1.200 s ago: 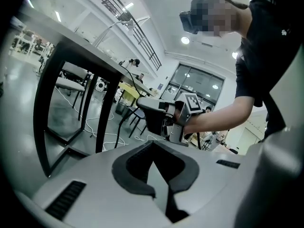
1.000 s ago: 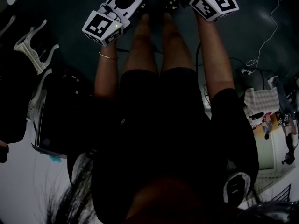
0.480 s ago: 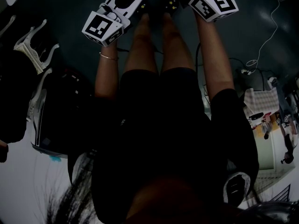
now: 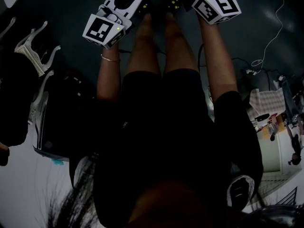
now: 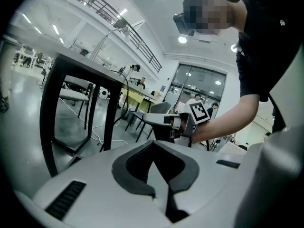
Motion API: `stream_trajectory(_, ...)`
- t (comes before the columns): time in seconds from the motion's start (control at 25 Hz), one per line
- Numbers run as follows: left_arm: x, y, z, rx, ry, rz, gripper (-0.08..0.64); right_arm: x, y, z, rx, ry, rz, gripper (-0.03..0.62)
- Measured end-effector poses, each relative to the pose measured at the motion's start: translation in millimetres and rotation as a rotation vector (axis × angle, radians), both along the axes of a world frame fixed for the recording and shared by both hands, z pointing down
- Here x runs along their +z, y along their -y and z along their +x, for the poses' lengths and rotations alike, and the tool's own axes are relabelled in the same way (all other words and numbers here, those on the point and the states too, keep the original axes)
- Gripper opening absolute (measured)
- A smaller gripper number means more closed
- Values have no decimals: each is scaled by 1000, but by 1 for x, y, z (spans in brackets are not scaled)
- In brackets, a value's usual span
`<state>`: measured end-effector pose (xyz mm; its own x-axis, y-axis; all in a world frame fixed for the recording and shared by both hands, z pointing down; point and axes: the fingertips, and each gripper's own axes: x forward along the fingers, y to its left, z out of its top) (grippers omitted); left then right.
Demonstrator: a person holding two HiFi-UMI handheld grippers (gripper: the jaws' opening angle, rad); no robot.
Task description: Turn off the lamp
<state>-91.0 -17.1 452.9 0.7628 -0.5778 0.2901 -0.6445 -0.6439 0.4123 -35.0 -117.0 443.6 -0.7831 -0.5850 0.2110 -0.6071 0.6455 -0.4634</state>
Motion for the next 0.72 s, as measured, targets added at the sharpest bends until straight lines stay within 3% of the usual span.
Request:
stream_trajectory(0.52, -4, 11, 5, -46, 28, 34, 6, 4, -16, 5, -6, -5, -38, 2)
stream_trajectory(0.72, -30, 11, 20, -12, 45, 70, 6, -15, -34, 15, -29, 1, -55, 2)
